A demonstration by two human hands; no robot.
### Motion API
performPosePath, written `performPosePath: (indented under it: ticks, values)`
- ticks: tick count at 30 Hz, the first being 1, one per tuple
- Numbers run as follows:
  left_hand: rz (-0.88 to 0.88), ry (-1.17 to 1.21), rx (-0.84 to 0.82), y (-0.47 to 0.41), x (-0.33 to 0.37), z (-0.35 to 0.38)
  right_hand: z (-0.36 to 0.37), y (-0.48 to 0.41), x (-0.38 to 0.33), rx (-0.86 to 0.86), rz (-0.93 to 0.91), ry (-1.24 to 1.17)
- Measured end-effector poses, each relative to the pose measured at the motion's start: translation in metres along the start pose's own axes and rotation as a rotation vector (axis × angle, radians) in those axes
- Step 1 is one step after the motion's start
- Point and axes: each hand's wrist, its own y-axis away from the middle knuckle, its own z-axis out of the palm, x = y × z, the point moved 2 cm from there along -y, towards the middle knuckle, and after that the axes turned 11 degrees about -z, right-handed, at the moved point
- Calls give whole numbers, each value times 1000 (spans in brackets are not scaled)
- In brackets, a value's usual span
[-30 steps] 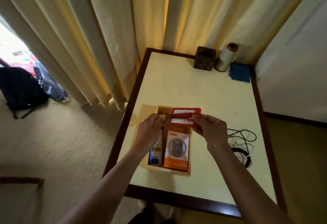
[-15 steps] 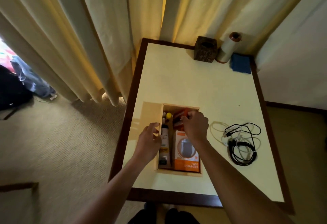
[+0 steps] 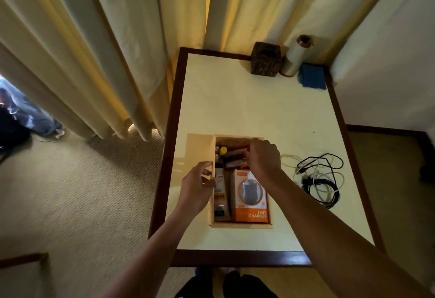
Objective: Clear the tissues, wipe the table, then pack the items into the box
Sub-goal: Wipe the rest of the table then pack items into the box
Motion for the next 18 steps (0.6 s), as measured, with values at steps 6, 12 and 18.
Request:
performPosePath:
  ticks: [6, 12, 18]
  values:
    - [1, 12, 17, 2, 0, 0, 7, 1, -2, -60, -119, -174]
    - [9, 11, 19, 2, 1, 0, 37, -10, -11, -390, -93, -199]
    - [5, 7, 28, 4, 0, 1, 46, -22, -11, -419, 20, -229]
